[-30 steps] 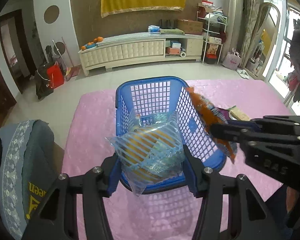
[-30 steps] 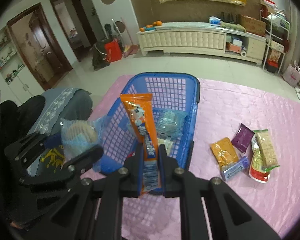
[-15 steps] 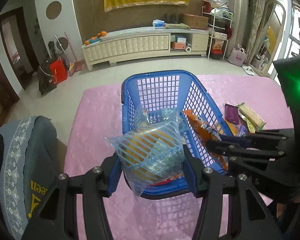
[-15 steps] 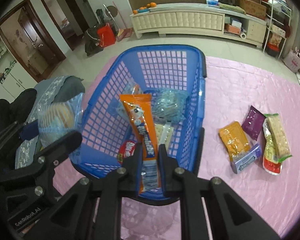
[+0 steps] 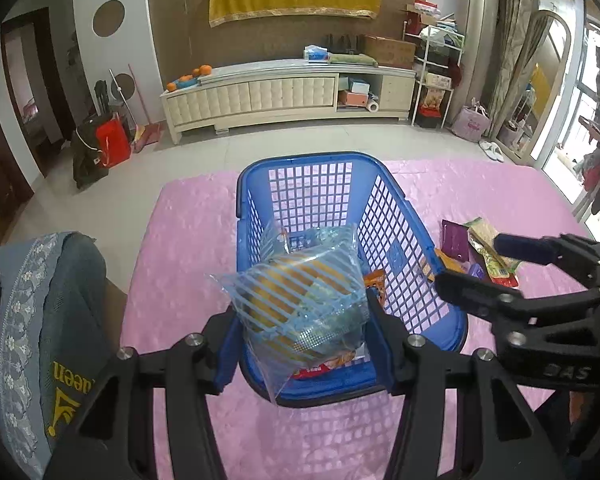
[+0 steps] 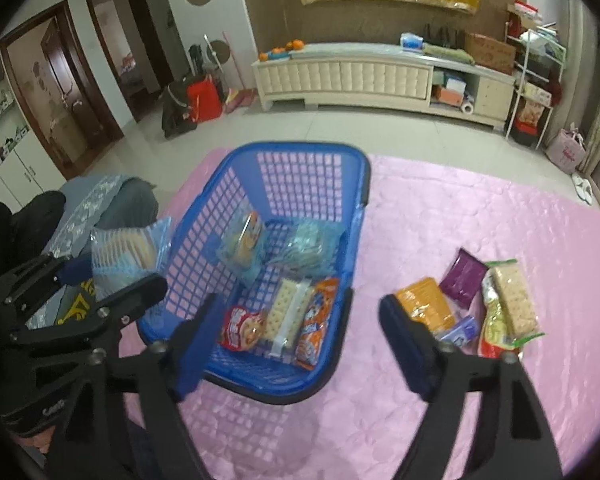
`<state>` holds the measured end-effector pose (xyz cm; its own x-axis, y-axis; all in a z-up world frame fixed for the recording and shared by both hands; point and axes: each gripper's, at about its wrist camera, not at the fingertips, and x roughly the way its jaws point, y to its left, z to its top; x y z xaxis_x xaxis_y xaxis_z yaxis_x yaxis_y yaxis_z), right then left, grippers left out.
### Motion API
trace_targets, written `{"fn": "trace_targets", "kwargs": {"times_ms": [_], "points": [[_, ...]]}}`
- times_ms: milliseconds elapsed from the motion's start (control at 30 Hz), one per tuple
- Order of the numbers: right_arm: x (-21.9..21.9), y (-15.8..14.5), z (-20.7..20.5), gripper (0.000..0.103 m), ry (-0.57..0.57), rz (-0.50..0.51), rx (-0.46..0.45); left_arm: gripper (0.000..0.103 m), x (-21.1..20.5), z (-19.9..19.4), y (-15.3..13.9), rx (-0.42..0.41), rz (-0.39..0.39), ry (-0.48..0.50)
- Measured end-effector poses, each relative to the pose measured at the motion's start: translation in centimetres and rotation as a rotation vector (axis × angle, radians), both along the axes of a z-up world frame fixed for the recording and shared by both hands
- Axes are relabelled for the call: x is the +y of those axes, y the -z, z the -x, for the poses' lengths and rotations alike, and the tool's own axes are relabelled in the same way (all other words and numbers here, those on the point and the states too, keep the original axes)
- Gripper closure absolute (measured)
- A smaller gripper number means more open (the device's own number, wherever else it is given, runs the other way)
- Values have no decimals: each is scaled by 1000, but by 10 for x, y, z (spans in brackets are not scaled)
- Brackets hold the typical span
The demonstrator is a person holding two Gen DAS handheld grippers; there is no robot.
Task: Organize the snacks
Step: 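Release the orange candy bar from the right tool while the left tool drops the pastry bag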
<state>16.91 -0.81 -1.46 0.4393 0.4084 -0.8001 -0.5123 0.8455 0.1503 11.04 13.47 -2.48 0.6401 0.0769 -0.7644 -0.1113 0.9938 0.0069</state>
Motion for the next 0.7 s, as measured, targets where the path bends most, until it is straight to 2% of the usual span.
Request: {"fn": "trace_targets", "kwargs": {"times_ms": [167,700], "points": [[-2,-4,-8,17,-1,36,-39,51,-5,-14,0,6,-6,0],[-27,27,-78,16,89,13,66,51,-17,-79,20,77,1,31]]}}
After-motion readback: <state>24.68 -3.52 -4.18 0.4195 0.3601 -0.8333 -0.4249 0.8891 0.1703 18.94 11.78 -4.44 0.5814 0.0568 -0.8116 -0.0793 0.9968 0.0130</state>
